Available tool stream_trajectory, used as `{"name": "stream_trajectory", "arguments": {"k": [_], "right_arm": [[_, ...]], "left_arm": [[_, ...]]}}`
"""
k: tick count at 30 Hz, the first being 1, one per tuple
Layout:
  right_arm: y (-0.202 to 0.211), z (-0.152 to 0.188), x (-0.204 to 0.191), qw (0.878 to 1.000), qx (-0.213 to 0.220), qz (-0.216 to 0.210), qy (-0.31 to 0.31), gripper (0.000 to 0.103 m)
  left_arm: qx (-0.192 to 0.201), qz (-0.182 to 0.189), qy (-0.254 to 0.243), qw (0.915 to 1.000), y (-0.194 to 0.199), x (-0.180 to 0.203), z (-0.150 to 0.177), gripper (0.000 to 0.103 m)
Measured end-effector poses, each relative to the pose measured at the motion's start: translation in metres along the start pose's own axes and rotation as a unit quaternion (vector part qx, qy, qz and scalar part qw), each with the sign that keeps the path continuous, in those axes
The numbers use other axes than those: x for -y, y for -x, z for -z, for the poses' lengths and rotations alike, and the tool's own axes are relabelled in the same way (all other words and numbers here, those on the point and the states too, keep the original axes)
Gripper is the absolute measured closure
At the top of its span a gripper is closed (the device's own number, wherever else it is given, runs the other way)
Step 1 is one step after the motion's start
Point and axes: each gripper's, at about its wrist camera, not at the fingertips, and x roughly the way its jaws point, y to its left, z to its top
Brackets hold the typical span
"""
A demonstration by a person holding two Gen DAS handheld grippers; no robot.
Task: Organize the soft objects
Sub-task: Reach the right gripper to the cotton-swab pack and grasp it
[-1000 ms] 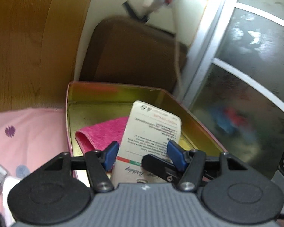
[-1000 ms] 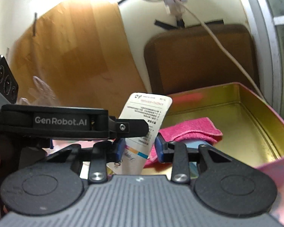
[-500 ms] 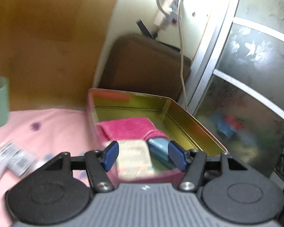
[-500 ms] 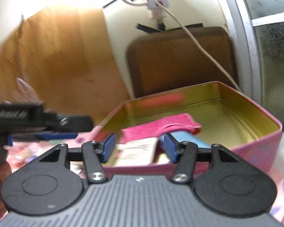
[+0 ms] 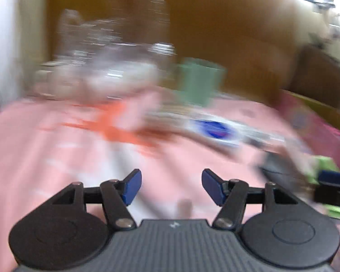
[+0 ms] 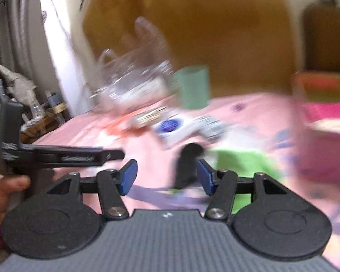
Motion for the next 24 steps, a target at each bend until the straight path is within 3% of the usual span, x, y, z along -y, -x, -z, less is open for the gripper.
{"name": "stream_trajectory", "arguments": {"k": [2,4,5,9,17,19,20,24], "right_arm": [[-0.024,-0.007,-0.014,0.999,-0.029,-0.032,-0.017,0.045],[-0.049,-0.017,-0.024,0.997,-0.048,-0.051,-0.041,0.046],[-0.062,-0.023,-0.030,0.995,-0.054,-0.058,-0.056,0.046],[-0.109,-0.047,-0.030,0.982,-0.074,-0.077,-0.154,0.045],[-0.178,-0.062,-0.013,0.946,-0.104,-0.055,-0.302,0.046],[-0.183,-0.063,-0.012,0.941,-0.097,-0.053,-0.320,0.055],[-0.184,-0.064,-0.013,0.941,-0.096,-0.052,-0.320,0.074],[-0.182,-0.059,-0.022,0.950,-0.125,-0.047,-0.283,0.076]], "left_arm": [[0.005,-0.032,0.035,0.9989,-0.009,-0.027,0.001,0.045],[0.024,0.008,0.101,0.9946,-0.009,-0.049,0.000,0.042],[0.024,0.008,0.112,0.9934,-0.010,-0.054,0.001,0.042],[0.033,0.019,0.128,0.9911,-0.013,-0.061,0.000,0.041],[0.035,0.043,0.151,0.9870,-0.010,-0.069,0.002,0.040],[0.035,0.045,0.156,0.9861,-0.010,-0.070,0.002,0.040],[0.035,0.047,0.158,0.9857,-0.010,-0.070,0.003,0.040],[0.035,0.052,0.167,0.9840,-0.010,-0.073,0.003,0.039]]}}
